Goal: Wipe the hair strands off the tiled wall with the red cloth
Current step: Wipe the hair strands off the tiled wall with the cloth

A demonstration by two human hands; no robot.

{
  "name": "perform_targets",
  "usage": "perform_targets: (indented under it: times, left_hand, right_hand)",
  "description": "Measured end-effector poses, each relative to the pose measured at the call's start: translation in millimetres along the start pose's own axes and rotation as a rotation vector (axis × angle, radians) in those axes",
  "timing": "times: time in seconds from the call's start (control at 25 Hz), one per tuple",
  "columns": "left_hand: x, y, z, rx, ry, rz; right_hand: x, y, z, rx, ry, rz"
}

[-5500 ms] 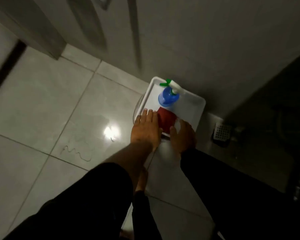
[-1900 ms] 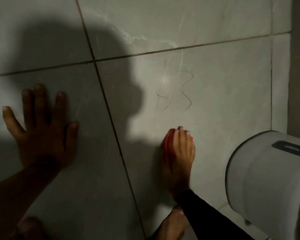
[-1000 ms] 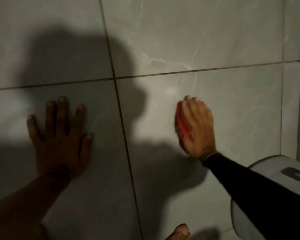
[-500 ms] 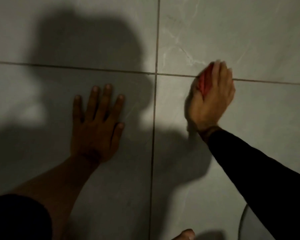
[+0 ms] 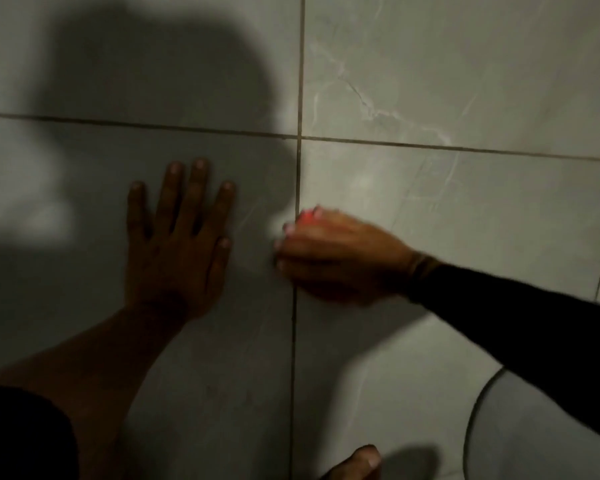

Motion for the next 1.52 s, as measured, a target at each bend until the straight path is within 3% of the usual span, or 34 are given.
perform_targets:
  times: [0.12, 0.2, 0.24, 0.32, 0.44, 0.52, 0.56, 0.6, 0.64, 0.72, 0.8, 0.84, 0.88, 0.92, 1.0, 1.04, 1.08, 1.12, 1.16, 1.28, 1.32, 1.36, 1.4, 1.52]
  left_hand:
    - [1.0, 0.8, -0.1, -0.006, -0.009, -0.03]
    - [3.0, 0.2, -0.8, -0.006, -0.018, -0.04]
    - [3.8, -0.4, -2.1, -0.008, -0.022, -0.041]
    - [5.2, -1.1, -2.8, -0.011, -0.038, -0.044]
    - [6.2, -2.8, -3.0, -0.013, -0.048, -0.057]
    - [7.1, -4.3, -3.3, -0.004, -0.056, -0.048]
    - [7.6, -4.1, -3.0, 0.001, -0.06, -0.038]
    - [8.5, -3.5, -2.9, 0.002, -0.062, -0.035]
    - [9.4, -3.1, -3.2, 0.001, -0.067, -0.04]
    - [10.4, -2.9, -3.1, -0.005, -0.082, -0.057]
    - [9.9, -3.4, -3.7, -0.013, -0.093, -0.059]
    - [9.3, -3.1, -4.0, -0.01, -0.105, -0.06]
    - [7.9, -2.7, -3.8, -0.005, -0.121, -0.059]
    - [6.2, -2.4, -3.2, -0.006, -0.133, -0.056]
    - [3.2, -3.4, -2.0, -0.013, -0.133, -0.039]
    - [1.9, -3.8, -2.0, -0.013, -0.131, -0.03]
    - [0.7, -3.4, -1.1, -0.014, -0.139, -0.026]
    - [0.5, -2.7, -0.1, -0.015, -0.146, -0.027]
    - [1.1, -2.1, -0.4, -0.019, -0.144, -0.031]
    - [1.2, -2.7, -0.7, -0.022, -0.133, -0.033]
    - [2.0, -2.9, -1.7, -0.021, -0.13, -0.04]
    - [3.1, -2.9, -2.5, -0.019, -0.129, -0.049]
    - [2.9, -2.8, -2.7, -0.022, -0.128, -0.057]
    - [3.6, -2.9, -2.0, -0.04, -0.105, -0.065]
  right_hand:
    - [-39.5, 23.9, 87.4, 0.508, -0.078, 0.323]
    - [-41.2, 50.6, 94.8, 0.917, -0.04, 0.533]
    - [-34.2, 63.6, 77.2, 1.004, -0.006, 0.577]
    - [-9.9, 70.6, 9.1, 0.854, 0.1, 0.522]
    - [28.8, 13.1, -113.7, 0.238, 0.152, 0.072]
    - [27.0, -38.9, -110.6, 0.017, 0.139, -0.072]
    - [22.1, -56.0, -85.0, 0.055, 0.094, -0.061]
    - [16.3, -69.1, -51.0, 0.21, 0.041, -0.004]
    - [4.9, -80.9, -12.1, 0.475, 0.004, 0.101]
    - [-26.4, -102.4, 54.1, 1.054, 0.013, 0.446]
    - [-27.4, -93.3, 63.2, 1.584, 0.082, 0.76]
    - [-20.4, -74.4, 45.2, 1.718, 0.1, 0.799]
    - [-10.8, -53.5, 19.3, 1.69, 0.091, 0.757]
    - [1.6, -34.8, -12.8, 1.485, 0.075, 0.616]
    - [26.2, -23.4, -80.0, 0.825, 0.093, 0.235]
    - [30.2, -40.5, -91.9, 0.563, 0.093, 0.097]
    - [30.7, -65.4, -86.6, 0.426, 0.074, 0.043]
    - [27.3, -87.3, -72.7, 0.484, 0.051, 0.044]
    - [23.3, -107.2, -54.5, 0.714, 0.046, 0.11]
    - [17.3, -126.6, -41.9, 1.747, 0.13, 0.656]
    - [22.4, -103.7, -57.6, 1.939, 0.159, 0.77]
    - [29.4, -75.7, -79.0, 1.995, 0.172, 0.758]
    - [34.9, -46.9, -103.7, 1.891, 0.176, 0.67]
    - [36.2, 7.7, -150.4, 1.147, 0.23, 0.327]
Point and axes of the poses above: each hand's wrist, its own y-axis towards the middle knuckle, its own x-axis out of the palm, z = x × y, the point moved 3 cm from there along y, towards the middle knuckle, and after that the axes turned 8 degrees about y, right-handed, at the moved point
